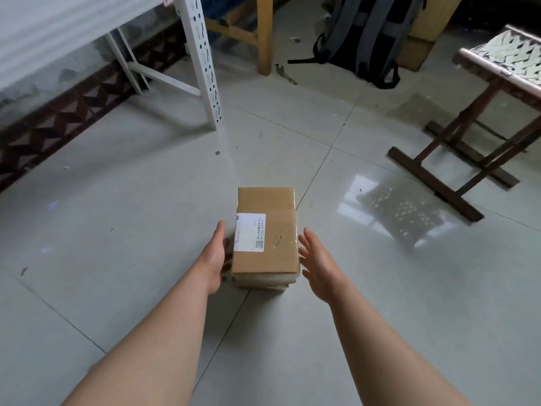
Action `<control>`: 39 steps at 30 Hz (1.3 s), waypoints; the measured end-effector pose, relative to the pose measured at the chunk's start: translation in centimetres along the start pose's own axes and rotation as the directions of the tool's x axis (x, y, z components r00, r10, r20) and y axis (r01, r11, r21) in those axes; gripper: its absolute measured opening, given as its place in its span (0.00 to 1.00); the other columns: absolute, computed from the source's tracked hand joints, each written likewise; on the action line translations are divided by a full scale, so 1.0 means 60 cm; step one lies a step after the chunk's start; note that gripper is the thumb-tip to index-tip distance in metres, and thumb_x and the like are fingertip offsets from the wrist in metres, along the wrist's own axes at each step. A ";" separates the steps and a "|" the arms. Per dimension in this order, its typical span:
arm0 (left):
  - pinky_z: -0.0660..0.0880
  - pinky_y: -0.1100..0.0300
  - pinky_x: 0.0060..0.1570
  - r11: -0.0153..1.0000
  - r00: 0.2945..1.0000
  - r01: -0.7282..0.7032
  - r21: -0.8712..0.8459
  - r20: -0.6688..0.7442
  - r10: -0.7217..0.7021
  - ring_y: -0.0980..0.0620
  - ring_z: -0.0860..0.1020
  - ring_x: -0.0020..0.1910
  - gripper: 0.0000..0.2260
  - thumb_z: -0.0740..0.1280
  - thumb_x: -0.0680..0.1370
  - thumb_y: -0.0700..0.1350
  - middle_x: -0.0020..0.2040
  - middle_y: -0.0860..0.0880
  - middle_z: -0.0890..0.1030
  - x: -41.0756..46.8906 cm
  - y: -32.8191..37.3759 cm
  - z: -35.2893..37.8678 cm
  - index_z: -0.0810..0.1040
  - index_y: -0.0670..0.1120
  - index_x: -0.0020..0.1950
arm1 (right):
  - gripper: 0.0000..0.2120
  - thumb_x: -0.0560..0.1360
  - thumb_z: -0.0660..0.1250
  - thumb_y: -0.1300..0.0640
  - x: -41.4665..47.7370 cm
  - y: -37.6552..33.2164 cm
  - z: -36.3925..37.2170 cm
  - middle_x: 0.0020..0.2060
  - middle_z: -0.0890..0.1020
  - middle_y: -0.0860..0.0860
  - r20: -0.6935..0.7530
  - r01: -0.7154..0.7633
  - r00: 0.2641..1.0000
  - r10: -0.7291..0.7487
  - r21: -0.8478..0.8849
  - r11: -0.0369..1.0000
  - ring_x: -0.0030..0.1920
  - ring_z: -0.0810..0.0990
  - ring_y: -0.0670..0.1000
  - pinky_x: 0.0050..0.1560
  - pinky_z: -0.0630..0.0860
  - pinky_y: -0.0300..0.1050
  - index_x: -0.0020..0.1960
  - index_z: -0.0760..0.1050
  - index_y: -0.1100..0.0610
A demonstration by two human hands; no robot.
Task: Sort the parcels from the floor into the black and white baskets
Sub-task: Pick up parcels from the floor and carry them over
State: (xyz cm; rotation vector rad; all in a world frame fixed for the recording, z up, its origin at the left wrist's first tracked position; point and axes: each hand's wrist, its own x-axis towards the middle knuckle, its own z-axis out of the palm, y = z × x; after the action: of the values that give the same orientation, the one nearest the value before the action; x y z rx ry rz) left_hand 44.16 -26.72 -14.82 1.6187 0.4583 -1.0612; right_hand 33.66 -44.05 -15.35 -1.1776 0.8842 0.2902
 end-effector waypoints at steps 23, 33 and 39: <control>0.70 0.56 0.50 0.973 0.985 -0.159 -0.170 -0.093 0.144 0.53 0.77 0.46 0.23 0.50 0.79 0.65 0.48 0.55 0.85 -0.434 0.222 -0.065 0.83 0.59 0.51 | 0.22 0.79 0.48 0.34 -0.360 -0.335 0.145 0.55 0.84 0.39 0.133 0.144 0.983 -0.125 -0.144 0.979 0.58 0.80 0.42 0.68 0.68 0.49 0.55 0.80 0.37; 0.71 0.51 0.61 0.934 0.939 -0.282 -0.221 -0.261 0.222 0.51 0.79 0.54 0.26 0.50 0.78 0.68 0.51 0.52 0.85 -0.944 0.382 -0.119 0.84 0.57 0.53 | 0.24 0.77 0.50 0.32 -0.785 -0.599 0.245 0.52 0.85 0.42 0.305 0.257 0.937 -0.172 -0.263 0.930 0.57 0.80 0.46 0.63 0.71 0.49 0.54 0.82 0.39; 0.73 0.54 0.54 0.883 0.859 -0.395 -0.255 -0.443 0.256 0.52 0.79 0.46 0.26 0.50 0.78 0.68 0.42 0.52 0.85 -1.250 0.396 -0.165 0.83 0.55 0.45 | 0.34 0.70 0.51 0.23 -1.025 -0.684 0.333 0.55 0.84 0.46 0.478 0.346 0.866 -0.145 -0.365 0.864 0.58 0.80 0.50 0.70 0.66 0.58 0.64 0.76 0.41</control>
State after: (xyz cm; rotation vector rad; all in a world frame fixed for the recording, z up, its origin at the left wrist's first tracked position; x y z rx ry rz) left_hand 26.58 -8.77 60.41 1.5275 0.5700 -0.3600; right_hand 28.63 -27.81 59.31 -1.5544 0.2577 0.5357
